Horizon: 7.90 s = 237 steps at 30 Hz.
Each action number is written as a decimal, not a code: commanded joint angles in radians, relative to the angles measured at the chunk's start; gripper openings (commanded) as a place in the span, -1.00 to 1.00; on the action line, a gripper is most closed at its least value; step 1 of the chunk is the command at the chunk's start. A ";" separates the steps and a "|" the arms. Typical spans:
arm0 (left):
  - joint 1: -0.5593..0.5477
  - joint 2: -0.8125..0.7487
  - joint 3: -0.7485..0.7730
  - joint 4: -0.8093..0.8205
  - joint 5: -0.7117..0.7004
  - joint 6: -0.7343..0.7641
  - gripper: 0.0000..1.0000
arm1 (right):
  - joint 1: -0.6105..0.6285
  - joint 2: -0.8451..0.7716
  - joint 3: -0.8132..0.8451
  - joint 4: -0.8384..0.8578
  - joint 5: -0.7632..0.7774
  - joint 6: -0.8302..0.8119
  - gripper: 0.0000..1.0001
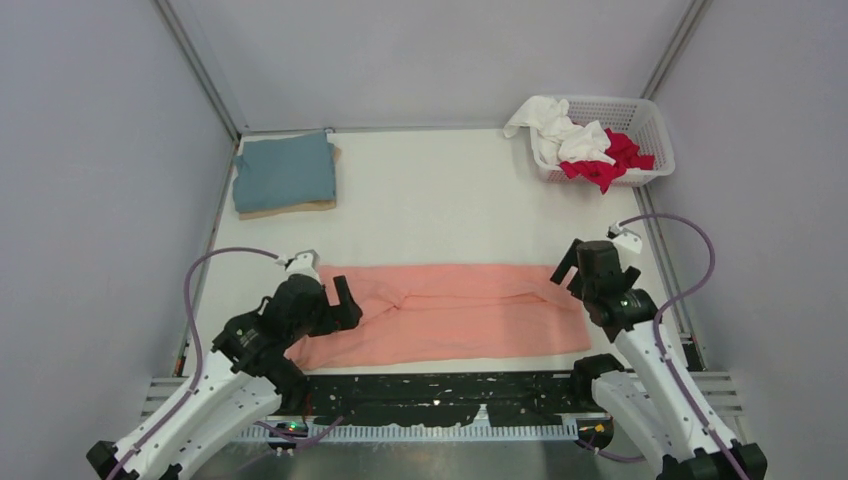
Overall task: Fold and stack the t-shirts
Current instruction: Fold the other side of the tshirt into a rectangle, then rotate the tshirt 90 degrees, then grab the bottom of the folded rectangular tshirt with both arms
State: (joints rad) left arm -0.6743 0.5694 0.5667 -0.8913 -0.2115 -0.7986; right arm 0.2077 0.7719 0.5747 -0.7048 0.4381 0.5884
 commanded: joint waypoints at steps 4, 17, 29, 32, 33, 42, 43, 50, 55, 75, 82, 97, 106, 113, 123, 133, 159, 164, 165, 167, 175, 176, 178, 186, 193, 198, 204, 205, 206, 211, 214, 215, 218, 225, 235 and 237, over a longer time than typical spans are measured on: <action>-0.004 0.126 0.046 0.388 0.029 0.117 0.99 | 0.002 -0.059 -0.063 0.349 -0.309 -0.071 0.90; 0.102 0.589 -0.032 0.631 0.177 -0.022 0.99 | 0.000 0.475 0.001 0.505 -0.484 -0.038 0.90; 0.299 0.867 0.031 0.711 0.350 0.013 0.99 | -0.169 0.666 0.107 0.449 -0.270 -0.061 0.90; 0.306 1.004 0.212 0.708 0.400 0.040 0.99 | -0.171 0.684 0.099 0.494 -0.393 -0.066 0.90; 0.306 1.063 0.295 0.695 0.412 0.050 0.99 | -0.171 0.687 0.095 0.504 -0.408 -0.065 0.90; 0.339 1.628 1.150 0.312 0.541 0.126 0.99 | -0.169 0.575 -0.012 0.369 -0.476 -0.078 0.90; 0.345 1.690 1.252 0.269 0.568 0.130 0.99 | -0.167 0.562 -0.026 0.357 -0.507 -0.078 0.90; 0.384 2.049 1.818 0.179 0.762 0.060 0.99 | 0.095 0.503 -0.069 0.233 -0.689 -0.104 0.90; 0.417 2.132 1.876 0.319 0.889 -0.034 0.99 | 0.369 0.513 -0.099 0.185 -0.785 -0.059 0.90; 0.443 2.081 1.984 0.481 0.757 -0.019 0.99 | 0.641 0.137 -0.104 -0.059 -0.857 0.023 0.90; 0.429 1.828 1.878 0.376 0.776 0.131 0.99 | 0.639 0.136 0.111 -0.056 -0.565 -0.055 0.90; 0.365 1.217 0.717 0.660 0.558 0.144 0.99 | 0.502 0.737 0.338 0.506 -0.524 -0.132 0.90; 0.360 1.525 0.974 0.523 0.573 0.124 0.99 | 0.511 0.870 0.280 0.558 -0.576 -0.121 0.90; 0.360 1.792 1.405 0.270 0.571 0.106 0.99 | 0.524 0.937 0.270 0.589 -0.666 -0.080 0.90; 0.406 2.081 1.945 0.097 0.581 0.109 0.99 | 0.545 0.992 0.368 0.587 -0.649 0.012 0.90; 0.417 2.079 1.928 0.155 0.601 0.115 0.99 | 0.633 0.892 0.220 0.532 -0.409 0.343 0.90; 0.254 2.117 1.963 0.342 0.622 -0.019 0.99 | 0.853 0.491 -0.005 0.505 0.058 0.658 0.90; 0.293 2.084 1.941 0.321 0.565 -0.015 0.99 | 0.848 0.414 -0.024 0.429 0.074 0.624 0.90; 0.300 2.084 1.939 0.315 0.562 -0.015 0.99 | 0.847 0.392 -0.026 0.414 0.081 0.615 0.90; 0.314 2.090 1.938 0.311 0.563 -0.023 0.99 | 0.846 0.349 -0.035 0.385 0.103 0.607 0.90; 0.328 2.095 1.961 0.341 0.597 -0.008 0.99 | 0.842 0.133 -0.111 0.344 0.262 0.602 0.90; 0.328 2.089 1.963 0.350 0.601 -0.005 0.99 | 0.842 0.112 -0.110 0.345 0.268 0.559 0.90; 0.328 2.071 1.965 0.364 0.606 -0.001 0.99 | 0.842 0.097 -0.100 0.340 0.272 0.516 0.90; 0.319 1.793 1.860 0.170 0.649 0.168 0.99 | 0.838 0.045 -0.074 0.325 0.239 0.424 0.90; 0.234 1.303 1.307 0.208 0.470 0.328 0.99 | 0.837 0.009 -0.072 0.250 0.149 0.360 0.90; 0.215 1.064 0.967 0.224 0.372 0.311 0.99 | 0.835 0.011 -0.070 0.223 0.041 0.307 0.90; 0.053 0.702 0.427 0.345 0.232 0.190 0.99 | 0.837 0.043 -0.124 0.243 -0.259 0.232 0.90; 0.024 0.648 0.352 0.361 0.222 0.155 0.99 | 0.838 0.050 -0.131 0.244 -0.322 0.227 0.90; -0.003 0.600 0.278 0.365 0.182 0.110 0.99 | 0.839 0.053 -0.151 0.249 -0.353 0.227 0.91; -0.132 0.417 0.000 0.385 0.192 -0.066 0.99 | 0.843 0.046 -0.219 0.283 -0.504 0.273 0.98; -0.234 0.353 -0.084 0.439 0.258 -0.143 0.90 | 0.846 0.045 -0.226 0.288 -0.565 0.291 0.81; -0.257 0.339 -0.102 0.453 0.264 -0.163 0.87 | 0.846 0.045 -0.226 0.280 -0.571 0.296 0.73; -0.288 0.330 -0.139 0.488 0.291 -0.189 0.66 | 0.845 0.045 -0.243 0.281 -0.589 0.313 0.48; -0.310 0.412 -0.153 0.573 0.401 -0.172 0.24 | 0.846 0.074 -0.265 0.287 -0.604 0.331 0.21; -0.343 0.520 -0.152 0.562 0.492 -0.152 -0.65 | 0.846 0.082 -0.327 0.394 -0.567 0.379 -0.19; -0.343 0.517 -0.136 0.534 0.465 -0.142 -0.90 | 0.846 0.084 -0.336 0.424 -0.585 0.383 -0.36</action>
State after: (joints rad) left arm -1.0126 1.0931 0.4145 -0.3511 0.2539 -0.9607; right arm 1.0481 0.8444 0.2710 -0.3500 -0.1513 0.9447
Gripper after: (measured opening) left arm 0.180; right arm 0.379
